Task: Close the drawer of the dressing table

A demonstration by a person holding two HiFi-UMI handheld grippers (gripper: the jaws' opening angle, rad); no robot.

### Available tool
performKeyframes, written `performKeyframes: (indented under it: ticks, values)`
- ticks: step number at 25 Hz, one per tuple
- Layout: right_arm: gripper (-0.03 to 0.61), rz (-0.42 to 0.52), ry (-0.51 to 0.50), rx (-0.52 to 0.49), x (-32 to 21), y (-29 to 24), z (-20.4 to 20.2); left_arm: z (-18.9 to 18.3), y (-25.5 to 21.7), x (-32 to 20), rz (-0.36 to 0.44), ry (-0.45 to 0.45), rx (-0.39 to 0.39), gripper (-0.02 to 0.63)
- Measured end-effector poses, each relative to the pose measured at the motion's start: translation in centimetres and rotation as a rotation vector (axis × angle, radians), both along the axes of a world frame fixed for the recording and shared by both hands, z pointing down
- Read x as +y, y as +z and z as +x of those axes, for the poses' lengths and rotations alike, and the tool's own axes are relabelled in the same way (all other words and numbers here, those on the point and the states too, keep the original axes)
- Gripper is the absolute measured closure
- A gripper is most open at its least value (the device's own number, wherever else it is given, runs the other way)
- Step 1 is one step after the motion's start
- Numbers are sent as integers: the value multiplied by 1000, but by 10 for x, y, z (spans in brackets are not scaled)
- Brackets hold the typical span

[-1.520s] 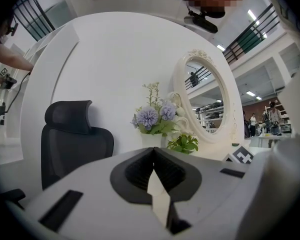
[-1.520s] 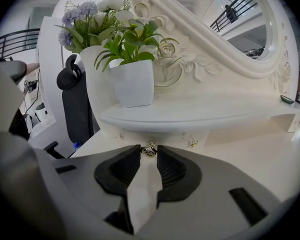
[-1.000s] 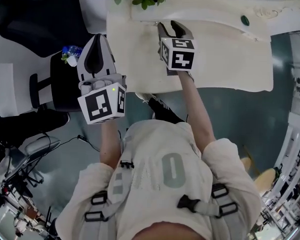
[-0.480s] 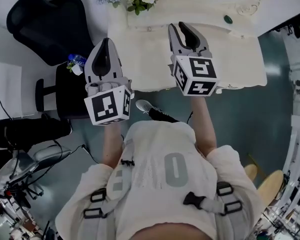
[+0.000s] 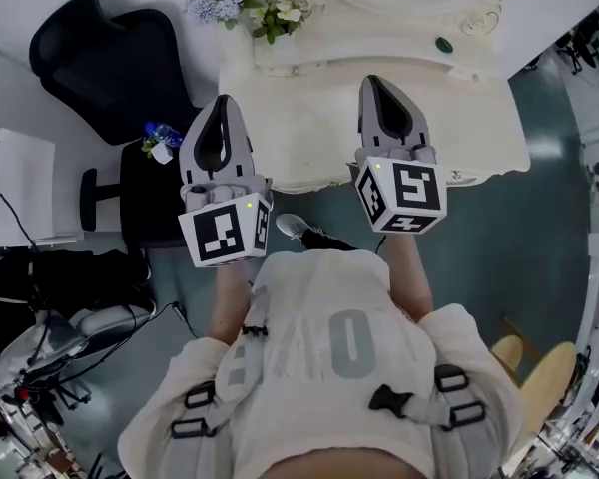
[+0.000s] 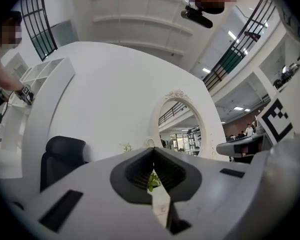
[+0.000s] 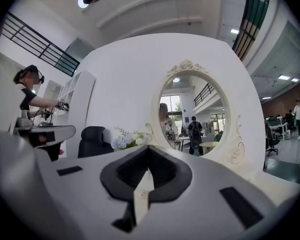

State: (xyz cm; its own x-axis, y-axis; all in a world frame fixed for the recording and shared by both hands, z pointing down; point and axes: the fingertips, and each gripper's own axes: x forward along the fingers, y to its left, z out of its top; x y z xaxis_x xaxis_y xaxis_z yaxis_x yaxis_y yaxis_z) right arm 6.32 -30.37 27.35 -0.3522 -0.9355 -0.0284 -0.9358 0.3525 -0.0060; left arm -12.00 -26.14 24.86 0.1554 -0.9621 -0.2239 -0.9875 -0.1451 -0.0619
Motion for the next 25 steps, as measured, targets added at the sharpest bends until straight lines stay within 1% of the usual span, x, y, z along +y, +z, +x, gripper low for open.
performKeyframes:
  ticks: [4,10,18,25]
  values:
    - [571,12,-4,4,11,-1,6,1,-4,3,2,4,33,595]
    - [571,9,-18,-21,14,-5,7,5,-18,8,26,3,23,595]
    - [571,16,-24,-27,11,-11,6,-3,-16,6,17,-20,22,595]
    - [571,-9,-1,-22,7,-6,13,-3,-13,3,0,-8,33,595]
